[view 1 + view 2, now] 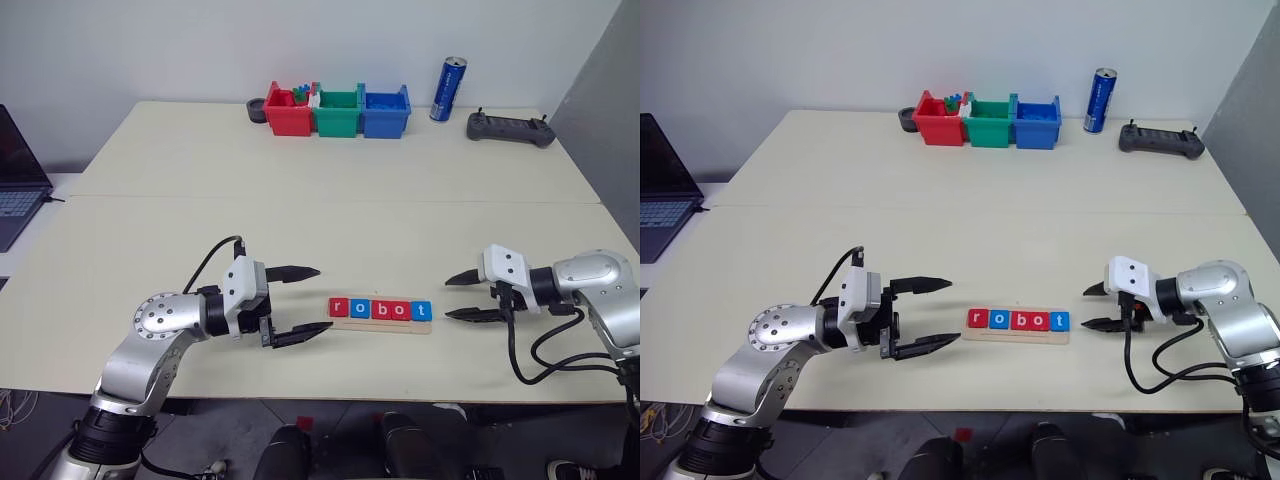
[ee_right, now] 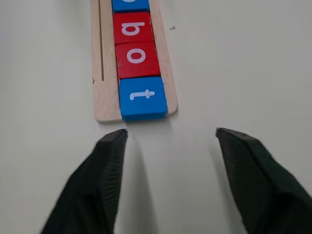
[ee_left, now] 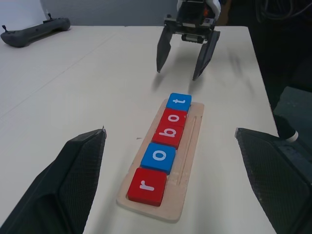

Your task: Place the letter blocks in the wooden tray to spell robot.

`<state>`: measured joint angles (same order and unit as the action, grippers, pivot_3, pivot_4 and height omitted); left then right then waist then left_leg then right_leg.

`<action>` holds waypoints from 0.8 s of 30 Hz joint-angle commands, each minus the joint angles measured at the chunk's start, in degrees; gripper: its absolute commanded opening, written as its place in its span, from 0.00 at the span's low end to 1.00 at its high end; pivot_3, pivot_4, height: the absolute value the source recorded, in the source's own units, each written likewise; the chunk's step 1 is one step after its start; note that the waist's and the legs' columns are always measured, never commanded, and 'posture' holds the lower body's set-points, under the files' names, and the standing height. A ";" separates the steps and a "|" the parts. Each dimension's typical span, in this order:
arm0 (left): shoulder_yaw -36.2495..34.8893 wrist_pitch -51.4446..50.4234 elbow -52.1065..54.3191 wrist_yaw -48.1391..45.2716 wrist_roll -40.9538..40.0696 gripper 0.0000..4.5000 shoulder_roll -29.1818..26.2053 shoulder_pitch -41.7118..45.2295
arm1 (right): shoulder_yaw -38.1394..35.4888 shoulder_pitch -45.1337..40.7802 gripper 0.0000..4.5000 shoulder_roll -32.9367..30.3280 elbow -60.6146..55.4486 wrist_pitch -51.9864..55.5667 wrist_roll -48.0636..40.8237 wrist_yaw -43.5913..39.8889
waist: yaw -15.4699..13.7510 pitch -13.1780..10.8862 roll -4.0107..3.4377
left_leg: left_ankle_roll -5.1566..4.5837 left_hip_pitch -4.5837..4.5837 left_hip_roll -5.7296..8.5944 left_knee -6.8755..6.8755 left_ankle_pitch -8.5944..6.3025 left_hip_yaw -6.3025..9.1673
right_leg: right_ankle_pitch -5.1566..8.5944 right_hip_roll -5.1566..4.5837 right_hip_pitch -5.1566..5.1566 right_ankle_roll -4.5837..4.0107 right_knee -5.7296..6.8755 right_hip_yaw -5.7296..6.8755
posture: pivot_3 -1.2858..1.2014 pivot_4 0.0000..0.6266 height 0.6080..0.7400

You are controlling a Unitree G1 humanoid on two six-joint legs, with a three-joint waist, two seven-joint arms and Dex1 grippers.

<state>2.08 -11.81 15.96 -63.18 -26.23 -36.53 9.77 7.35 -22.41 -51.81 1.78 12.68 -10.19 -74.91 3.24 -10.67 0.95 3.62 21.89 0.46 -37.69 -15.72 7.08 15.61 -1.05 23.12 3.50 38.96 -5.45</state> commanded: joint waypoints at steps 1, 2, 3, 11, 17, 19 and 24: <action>-0.06 1.43 0.26 -0.39 0.17 1.00 0.06 0.90 | -1.17 0.08 0.39 -0.28 -0.54 -1.66 -0.14 0.23 | 0.00 0.00 0.00 | 0.00 0.00 0.00 0.00 0.00 0.00 | 0.00 0.00 0.00 0.00 0.00 0.00 | 0.52 0.24 1.00; -0.09 1.54 0.05 -0.50 0.25 1.00 0.01 0.99 | -0.95 0.16 0.31 0.01 -0.77 -1.68 -0.05 0.59 | -0.01 0.00 0.00 | 0.00 0.00 0.00 0.00 0.00 0.01 | 0.00 0.00 0.00 0.00 0.00 0.00 | 0.52 0.24 1.00; -0.13 1.60 -0.08 -0.56 0.29 1.00 -0.02 1.06 | -0.67 0.23 0.23 0.36 -0.97 -1.69 0.10 0.97 | -0.01 0.00 0.00 | 0.00 0.00 0.00 0.00 0.00 0.01 | 0.00 0.00 0.00 0.00 0.00 0.00 | 0.52 0.24 1.00; -0.29 1.35 0.25 -0.49 0.28 1.00 -0.18 1.04 | 1.64 1.28 0.01 1.19 -1.91 -2.53 1.93 1.75 | -0.08 0.00 0.00 | 0.00 0.01 0.01 0.00 0.00 0.01 | 0.00 0.00 0.00 0.00 0.00 0.00 | 0.52 0.24 1.00; -0.52 1.10 0.95 -0.33 0.10 1.00 -0.43 0.44 | 2.44 1.09 0.01 2.31 -3.21 -1.47 1.78 2.21 | -0.06 0.00 0.00 | 0.00 0.01 0.00 0.00 0.00 0.02 | 0.00 0.00 0.00 0.00 0.00 0.01 | 0.52 0.24 1.00; -0.50 1.05 1.04 -0.21 0.11 1.00 -0.43 0.43 | 2.61 0.89 0.01 2.71 -3.29 -1.29 1.81 2.19 | -0.06 0.00 0.00 | 0.00 0.01 0.00 0.00 0.00 0.03 | 0.00 0.00 0.00 0.00 0.00 0.01 | 0.52 0.24 1.00; -0.58 1.00 1.01 -0.01 0.16 1.00 -0.48 0.55 | 2.88 0.00 0.01 3.74 -3.13 -0.36 1.64 2.09 | -0.07 0.00 0.00 | 0.00 0.01 0.01 0.00 0.00 0.02 | 0.00 0.00 0.00 0.00 0.00 0.01 | 0.52 0.24 1.00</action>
<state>2.07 -11.63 15.22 -63.17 -25.89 -36.64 10.22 10.47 -21.32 -48.33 0.19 12.08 -7.95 -72.80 3.17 -10.67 0.95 3.62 21.89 0.46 -37.69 -15.72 7.10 15.61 -1.05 23.12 3.50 38.96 -5.44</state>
